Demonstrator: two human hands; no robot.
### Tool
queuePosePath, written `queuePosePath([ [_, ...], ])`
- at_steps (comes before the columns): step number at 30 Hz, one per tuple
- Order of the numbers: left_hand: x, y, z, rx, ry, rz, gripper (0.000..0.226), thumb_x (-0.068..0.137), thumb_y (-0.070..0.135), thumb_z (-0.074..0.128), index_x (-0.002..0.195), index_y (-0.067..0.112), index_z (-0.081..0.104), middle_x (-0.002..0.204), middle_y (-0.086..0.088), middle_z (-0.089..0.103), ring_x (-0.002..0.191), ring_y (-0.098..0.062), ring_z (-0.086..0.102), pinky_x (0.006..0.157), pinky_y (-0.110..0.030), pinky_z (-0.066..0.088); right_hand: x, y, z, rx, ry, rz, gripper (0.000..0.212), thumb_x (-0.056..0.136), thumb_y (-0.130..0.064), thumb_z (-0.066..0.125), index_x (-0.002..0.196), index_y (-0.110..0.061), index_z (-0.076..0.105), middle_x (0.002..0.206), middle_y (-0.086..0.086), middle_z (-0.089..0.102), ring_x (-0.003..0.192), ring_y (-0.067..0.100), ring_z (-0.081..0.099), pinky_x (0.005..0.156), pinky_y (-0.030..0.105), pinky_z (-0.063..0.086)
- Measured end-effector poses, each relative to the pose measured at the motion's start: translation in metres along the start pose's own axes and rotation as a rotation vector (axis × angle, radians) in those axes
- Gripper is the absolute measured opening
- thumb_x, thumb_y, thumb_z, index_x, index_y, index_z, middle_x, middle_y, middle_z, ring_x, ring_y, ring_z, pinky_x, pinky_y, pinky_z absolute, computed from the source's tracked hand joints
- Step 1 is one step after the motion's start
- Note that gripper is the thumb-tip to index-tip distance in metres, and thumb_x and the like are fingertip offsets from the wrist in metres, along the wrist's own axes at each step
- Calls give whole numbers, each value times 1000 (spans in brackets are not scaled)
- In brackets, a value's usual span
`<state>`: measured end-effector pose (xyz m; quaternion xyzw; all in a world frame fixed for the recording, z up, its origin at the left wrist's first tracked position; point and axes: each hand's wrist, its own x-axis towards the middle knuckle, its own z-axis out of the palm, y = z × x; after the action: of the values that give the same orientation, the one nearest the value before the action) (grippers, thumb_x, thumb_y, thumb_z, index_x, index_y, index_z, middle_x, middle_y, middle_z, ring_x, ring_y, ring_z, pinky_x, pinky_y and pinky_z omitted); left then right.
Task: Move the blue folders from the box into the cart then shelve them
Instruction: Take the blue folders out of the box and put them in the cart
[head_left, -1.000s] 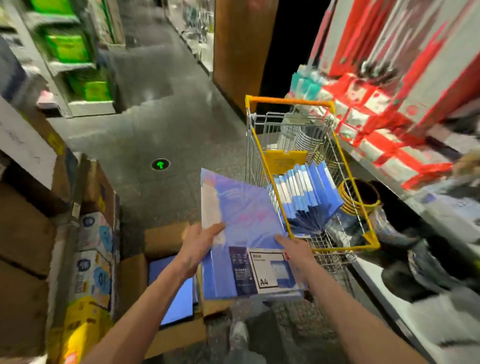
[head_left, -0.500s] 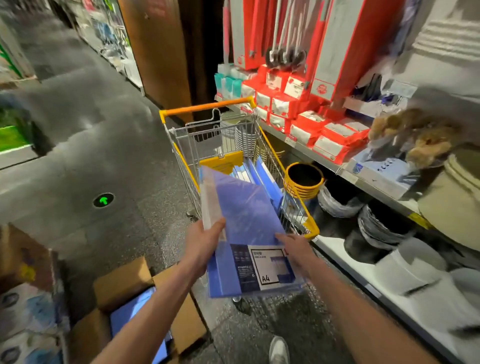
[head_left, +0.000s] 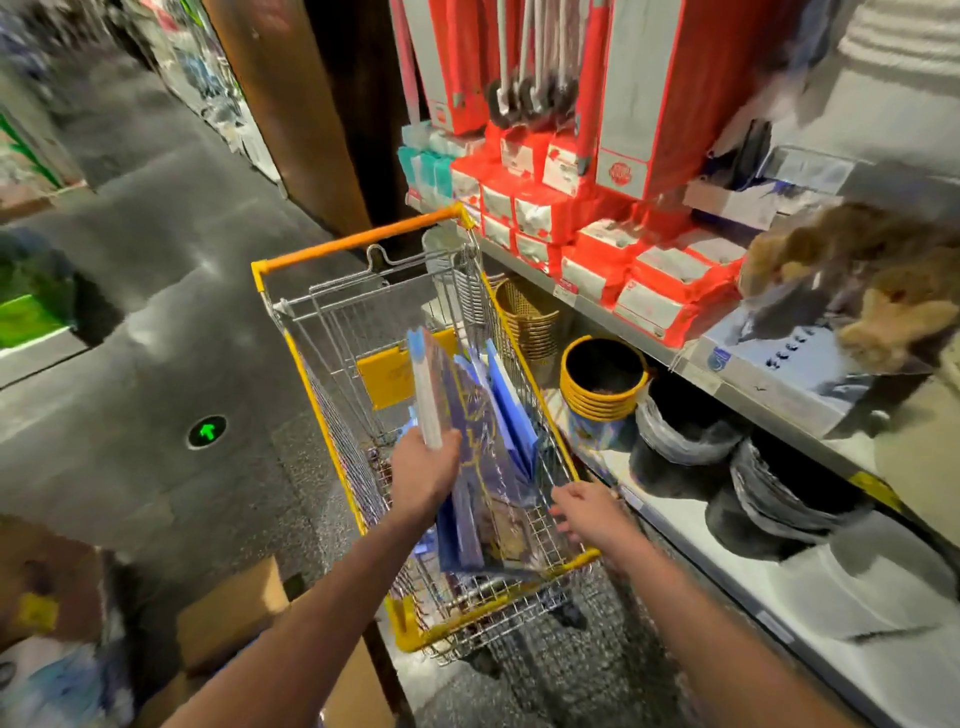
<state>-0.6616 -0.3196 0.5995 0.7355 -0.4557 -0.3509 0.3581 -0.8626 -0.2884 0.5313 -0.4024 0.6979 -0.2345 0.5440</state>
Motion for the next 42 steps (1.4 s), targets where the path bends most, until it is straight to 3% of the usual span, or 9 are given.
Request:
queuePosePath([
  [8,73,12,51,-16,0,-48,24,96,24,62,104,2,66,89,-12,64,83,-27,63,67,-29,42,40,-7,-20,45,-22,46,20,102,-24,50,111,-11,62,97,9,72,63,14,61,50,20,45],
  [15,157,-1,95,-32,-56,-133,36,96,26,62,116,-5,60,106,-14,65,96,-30,62,73,-32,41,77,-26,-2,66,66,93,22,103,-27,49,114,-12,61,96,3,72,72,15,65,62,25,50],
  [19,201,-10,115,-56,-107,-196,39,100,25,58,123,-7,52,113,-18,61,102,-32,60,74,-34,42,95,-44,23,63,132,131,17,102,-24,50,105,-16,64,94,4,74,67,14,65,59,23,48],
  [24,249,-22,146,-88,-159,-259,44,101,22,55,132,-6,44,130,-27,58,120,-41,57,95,-43,45,124,-49,50,102,152,258,17,102,-22,54,110,-10,63,84,6,72,51,10,61,42,19,40],
  [28,276,-33,163,-56,-284,-258,51,99,19,59,140,-5,40,139,-26,53,128,-39,52,99,-38,40,126,-53,65,45,190,234,15,101,-28,55,96,-18,66,94,5,75,77,17,71,65,30,54],
  [31,283,-47,164,-20,-415,-230,26,96,8,54,120,2,50,117,-27,61,109,-41,60,85,-41,46,128,-57,75,13,167,256,20,101,-34,54,101,-18,65,96,4,73,80,18,70,65,29,55],
  [35,281,-70,151,22,-498,-110,35,98,11,52,131,2,50,106,-17,65,93,-34,62,80,-39,49,131,-72,86,27,161,272,23,103,-31,50,105,-12,64,98,10,71,77,19,67,66,28,53],
  [39,280,-84,117,-15,-479,-88,25,99,13,48,121,6,58,87,-7,69,63,-23,58,60,-34,53,135,-85,95,11,162,254,21,103,-26,51,99,-10,65,95,12,72,75,19,67,57,22,49],
  [42,274,-90,82,-15,-512,-58,19,99,10,48,115,11,59,81,0,68,57,-17,59,50,-25,46,140,-91,108,8,150,217,17,99,-19,54,92,-10,66,85,9,72,65,16,64,57,27,50],
])
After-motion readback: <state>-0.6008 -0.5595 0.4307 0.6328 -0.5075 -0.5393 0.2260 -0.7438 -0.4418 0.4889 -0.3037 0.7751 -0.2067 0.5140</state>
